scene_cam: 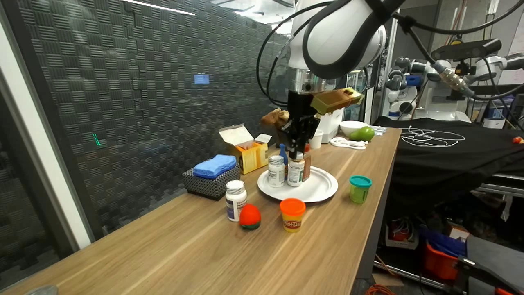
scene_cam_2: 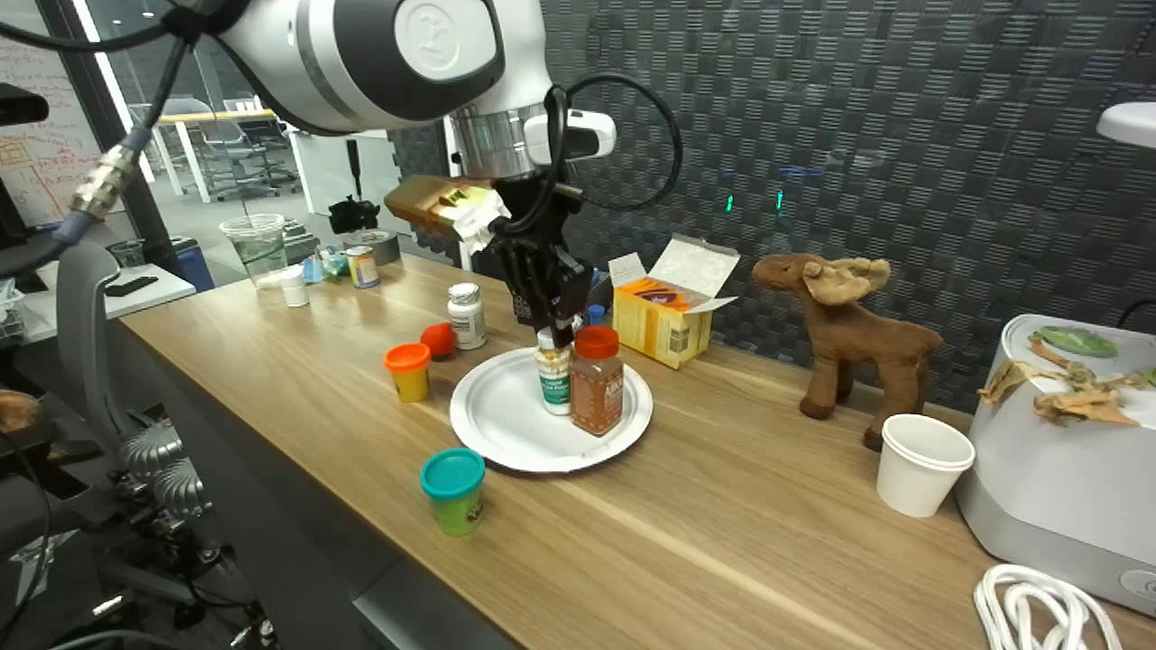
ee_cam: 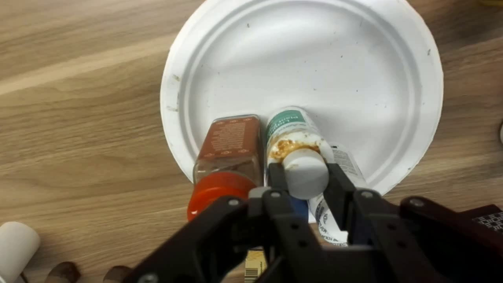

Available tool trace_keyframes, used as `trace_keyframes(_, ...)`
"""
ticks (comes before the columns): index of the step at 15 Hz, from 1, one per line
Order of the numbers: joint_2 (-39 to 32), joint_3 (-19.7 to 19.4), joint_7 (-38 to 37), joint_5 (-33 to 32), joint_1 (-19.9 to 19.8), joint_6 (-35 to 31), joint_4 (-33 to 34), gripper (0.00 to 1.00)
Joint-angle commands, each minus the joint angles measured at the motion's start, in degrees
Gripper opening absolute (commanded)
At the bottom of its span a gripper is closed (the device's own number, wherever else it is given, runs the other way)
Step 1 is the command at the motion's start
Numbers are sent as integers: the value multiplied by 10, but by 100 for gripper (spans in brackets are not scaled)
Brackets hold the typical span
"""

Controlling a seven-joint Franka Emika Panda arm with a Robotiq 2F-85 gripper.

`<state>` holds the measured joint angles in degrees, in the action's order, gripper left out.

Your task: Put the bottles and the red object on the plate

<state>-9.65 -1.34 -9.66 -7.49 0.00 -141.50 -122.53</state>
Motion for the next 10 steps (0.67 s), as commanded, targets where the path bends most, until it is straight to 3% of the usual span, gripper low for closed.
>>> trace_keyframes(1, -13, -4, -4, 13, 0, -27, 15, 8)
trace_keyframes(2, -13, -3, 1, 18, 0, -26, 15, 8)
trace_keyframes(3, -9, -1, 7, 23, -1, -22, 13, 55)
trace_keyframes(5, 5, 1, 16, 34, -1, -18, 5, 61)
trace_keyframes(10, 51, 7, 17, 37, 5, -15, -11, 98)
